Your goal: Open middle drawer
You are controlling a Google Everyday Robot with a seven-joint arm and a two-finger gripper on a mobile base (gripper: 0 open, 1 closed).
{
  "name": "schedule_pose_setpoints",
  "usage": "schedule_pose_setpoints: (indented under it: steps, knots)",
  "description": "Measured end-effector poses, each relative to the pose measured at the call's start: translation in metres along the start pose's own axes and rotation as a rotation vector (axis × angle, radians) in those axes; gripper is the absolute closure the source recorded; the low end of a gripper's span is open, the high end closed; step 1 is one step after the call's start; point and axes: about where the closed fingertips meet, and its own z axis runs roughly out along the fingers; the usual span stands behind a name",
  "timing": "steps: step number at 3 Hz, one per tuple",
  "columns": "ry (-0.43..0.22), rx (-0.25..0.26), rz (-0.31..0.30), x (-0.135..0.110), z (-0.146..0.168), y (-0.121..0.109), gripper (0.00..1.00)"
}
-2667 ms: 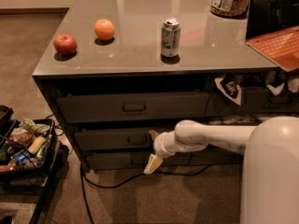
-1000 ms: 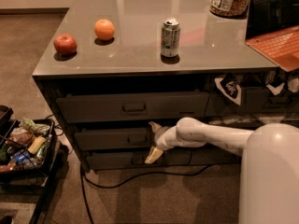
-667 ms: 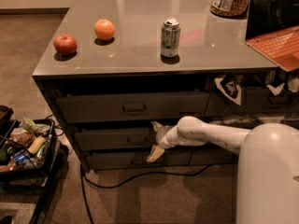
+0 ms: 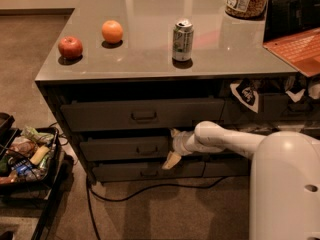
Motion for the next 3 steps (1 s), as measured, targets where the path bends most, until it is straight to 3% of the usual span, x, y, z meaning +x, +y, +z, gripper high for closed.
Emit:
schedule_pose_setpoints:
  steps: [2,3]
  knots:
    - [0.027,-0.007,0.064,0.027,0.006,-0.020,0.00]
    - [0.027,-0.006,0.067,0.028,0.006,-0.022,0.15]
